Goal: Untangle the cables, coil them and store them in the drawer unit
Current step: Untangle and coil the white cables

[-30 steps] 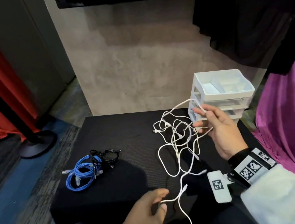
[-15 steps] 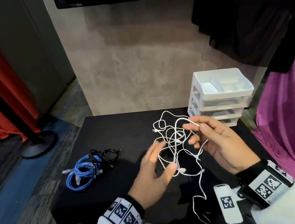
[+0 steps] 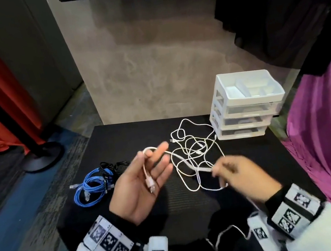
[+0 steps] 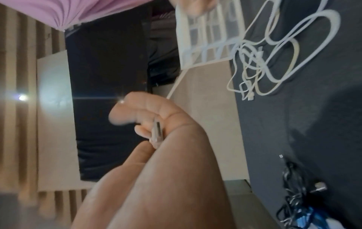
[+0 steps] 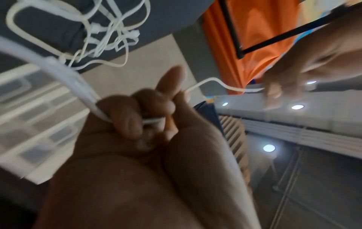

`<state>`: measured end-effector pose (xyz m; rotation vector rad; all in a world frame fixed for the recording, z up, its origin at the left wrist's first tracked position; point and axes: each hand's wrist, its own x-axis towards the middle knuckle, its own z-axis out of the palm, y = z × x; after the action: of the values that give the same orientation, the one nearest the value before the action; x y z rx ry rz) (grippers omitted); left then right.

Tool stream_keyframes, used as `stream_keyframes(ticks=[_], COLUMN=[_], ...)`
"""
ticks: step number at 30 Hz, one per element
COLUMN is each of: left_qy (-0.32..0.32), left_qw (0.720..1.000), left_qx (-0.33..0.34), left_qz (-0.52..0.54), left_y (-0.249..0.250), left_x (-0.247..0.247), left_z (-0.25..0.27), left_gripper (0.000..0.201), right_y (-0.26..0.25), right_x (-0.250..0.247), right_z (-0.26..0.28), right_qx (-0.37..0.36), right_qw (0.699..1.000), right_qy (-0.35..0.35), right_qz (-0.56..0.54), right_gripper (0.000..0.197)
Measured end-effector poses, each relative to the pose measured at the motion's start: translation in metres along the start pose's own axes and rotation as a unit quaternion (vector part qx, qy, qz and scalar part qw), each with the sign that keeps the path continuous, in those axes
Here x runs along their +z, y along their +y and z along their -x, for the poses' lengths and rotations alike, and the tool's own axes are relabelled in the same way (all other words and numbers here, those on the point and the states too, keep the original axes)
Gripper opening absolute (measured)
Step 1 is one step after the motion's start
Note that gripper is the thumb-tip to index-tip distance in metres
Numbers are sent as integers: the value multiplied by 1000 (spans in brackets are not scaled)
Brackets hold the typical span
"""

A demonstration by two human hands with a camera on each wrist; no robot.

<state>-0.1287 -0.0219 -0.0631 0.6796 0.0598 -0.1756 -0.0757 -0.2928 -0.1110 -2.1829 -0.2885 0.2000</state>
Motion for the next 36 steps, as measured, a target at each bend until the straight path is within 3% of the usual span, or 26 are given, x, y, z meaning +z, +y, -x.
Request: stream_keyframes(ticks=[3, 5, 7, 9, 11, 13, 16, 20, 27, 31, 33, 36], left_qy=[21, 46, 12, -37, -49, -64, -100, -137, -19, 78, 116, 158], left_qw=[992, 970, 929, 897, 910, 930, 950, 956, 977, 956, 935, 845], left_qx=[51, 64, 65, 22, -33, -58, -74, -100, -56, -2, 34, 113], left_qz=[-110, -230, -365, -440, -409, -357, -286, -237, -207, -282, -334, -499], left_y=[4, -2, -12, -17, -17, -17, -18, -23, -32, -45, -51, -61], left_x=[-1, -4, -9, -9, -1, 5, 5, 4, 6, -3, -6, -12], left_z=[-5, -4, 2, 10, 18, 24, 29, 34, 29, 25, 24, 22], left_gripper=[24, 24, 26, 30, 32, 32, 35, 38, 18, 16, 14, 15], right_y=[-36, -67, -87, -96, -93, -87, -81, -85, -80, -80, -80, -81], right_x=[35, 37, 24, 9, 0, 0, 9, 18, 27, 31, 37, 47], right_z=[30, 42, 38, 25, 11, 5, 9, 20, 19, 19, 20, 22], right_qx=[-42, -101, -144, -172, -171, -142, -75, 6, 80, 103, 107, 107], right_qw=[977, 960, 965, 975, 979, 977, 951, 882, 854, 855, 863, 868], right_qy=[-206, -260, -220, -139, -75, -54, -95, -186, -153, -123, -110, -96], right_qz=[25, 11, -6, -34, -83, -152, -283, -433, -490, -494, -482, -476], right_gripper=[20, 16, 16, 21, 17, 11, 11, 15, 14, 10, 10, 13])
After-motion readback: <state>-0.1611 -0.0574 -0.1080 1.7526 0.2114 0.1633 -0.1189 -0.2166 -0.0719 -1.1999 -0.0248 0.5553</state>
